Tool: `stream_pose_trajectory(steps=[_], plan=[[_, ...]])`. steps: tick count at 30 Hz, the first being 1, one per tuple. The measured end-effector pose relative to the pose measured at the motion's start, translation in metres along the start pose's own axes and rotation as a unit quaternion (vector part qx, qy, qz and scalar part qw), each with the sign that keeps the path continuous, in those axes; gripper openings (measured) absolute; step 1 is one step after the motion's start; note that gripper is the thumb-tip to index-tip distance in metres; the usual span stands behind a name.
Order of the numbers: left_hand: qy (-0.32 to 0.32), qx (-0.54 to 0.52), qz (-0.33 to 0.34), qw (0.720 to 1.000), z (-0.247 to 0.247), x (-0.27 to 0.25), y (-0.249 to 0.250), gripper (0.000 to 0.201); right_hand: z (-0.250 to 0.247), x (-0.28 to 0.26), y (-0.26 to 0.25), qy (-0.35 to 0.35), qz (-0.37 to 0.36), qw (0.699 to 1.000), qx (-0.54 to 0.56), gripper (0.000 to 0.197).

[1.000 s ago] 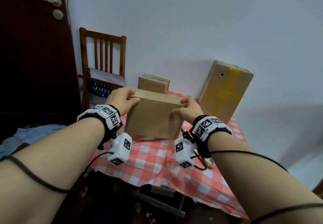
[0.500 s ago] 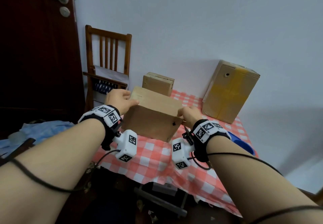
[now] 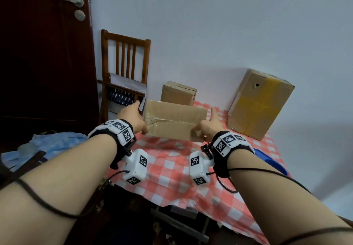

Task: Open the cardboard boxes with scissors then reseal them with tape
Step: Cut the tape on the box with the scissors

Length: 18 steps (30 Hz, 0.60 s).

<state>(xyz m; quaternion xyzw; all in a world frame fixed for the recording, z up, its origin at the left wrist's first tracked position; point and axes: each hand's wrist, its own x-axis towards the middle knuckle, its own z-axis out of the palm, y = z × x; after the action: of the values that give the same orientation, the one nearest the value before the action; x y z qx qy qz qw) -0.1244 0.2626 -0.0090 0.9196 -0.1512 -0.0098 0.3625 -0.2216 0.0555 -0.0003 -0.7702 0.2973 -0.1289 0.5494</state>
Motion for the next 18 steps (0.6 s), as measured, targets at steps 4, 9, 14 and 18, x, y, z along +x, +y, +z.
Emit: stream_pose_trajectory(steps=[4,9,14,18], plan=[[-0.033,-0.064,0.013,0.997,0.007,0.001,-0.006,0.098,0.006,0.003,-0.004,0.000,-0.026,0.999,-0.020,0.077],[-0.027,0.021,0.036,0.999,0.006,-0.005,0.002,0.062,0.009,0.003,-0.015,0.027,-0.088,0.995,0.033,0.063],[-0.126,0.048,0.037,0.990,0.005,-0.010,0.009,0.050,0.013,0.012,-0.038,0.104,-0.139,0.982,0.071,0.042],[-0.193,0.053,0.012,0.980,0.009,-0.016,0.012,0.014,0.025,0.002,-0.049,0.063,-0.172,0.982,0.048,0.029]])
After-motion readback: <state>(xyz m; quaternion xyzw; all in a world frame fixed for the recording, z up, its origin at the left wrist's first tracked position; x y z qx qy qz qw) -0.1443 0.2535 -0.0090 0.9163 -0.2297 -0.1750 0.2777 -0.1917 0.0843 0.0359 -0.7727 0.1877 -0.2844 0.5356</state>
